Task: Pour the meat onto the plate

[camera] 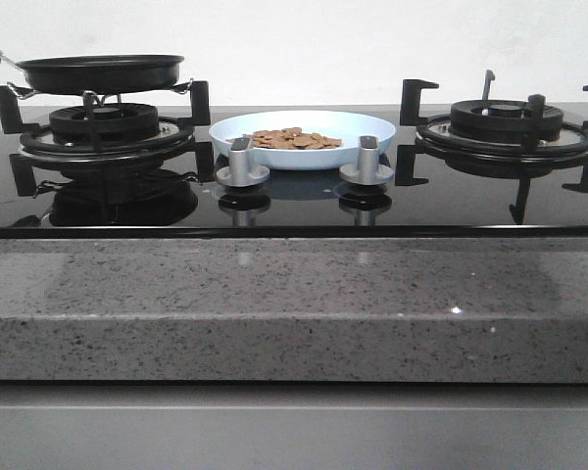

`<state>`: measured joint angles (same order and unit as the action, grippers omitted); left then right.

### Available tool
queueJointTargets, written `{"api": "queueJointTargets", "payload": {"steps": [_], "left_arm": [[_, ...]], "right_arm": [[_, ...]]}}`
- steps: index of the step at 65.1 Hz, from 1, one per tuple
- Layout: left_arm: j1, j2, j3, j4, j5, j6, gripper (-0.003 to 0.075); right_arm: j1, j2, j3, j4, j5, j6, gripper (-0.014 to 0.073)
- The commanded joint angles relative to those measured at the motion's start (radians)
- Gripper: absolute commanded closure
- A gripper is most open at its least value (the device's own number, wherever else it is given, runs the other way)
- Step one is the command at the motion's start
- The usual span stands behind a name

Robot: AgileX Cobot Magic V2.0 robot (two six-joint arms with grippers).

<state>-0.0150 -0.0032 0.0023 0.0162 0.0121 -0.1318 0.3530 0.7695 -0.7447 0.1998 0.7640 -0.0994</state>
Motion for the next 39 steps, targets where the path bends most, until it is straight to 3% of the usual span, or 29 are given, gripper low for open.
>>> {"api": "queueJointTargets", "payload": {"steps": [1, 26, 39], "left_arm": [[-0.002, -0.018, 0.007, 0.001, -0.088, -0.003, 0.0741], [-0.002, -0.018, 0.007, 0.001, -0.088, -0.003, 0.0741], [-0.002, -0.016, 0.007, 0.001, -0.088, -0.003, 0.0741]], "right_arm": [[-0.003, -0.006, -0.026, 0.007, -0.056, -0.002, 0.0664], [-0.012, -0.046, -0.014, -0.046, -0.071, -0.002, 0.0664], [-0.127, -0.263, 0.165, -0.077, -0.304, -0.002, 0.0664]]}}
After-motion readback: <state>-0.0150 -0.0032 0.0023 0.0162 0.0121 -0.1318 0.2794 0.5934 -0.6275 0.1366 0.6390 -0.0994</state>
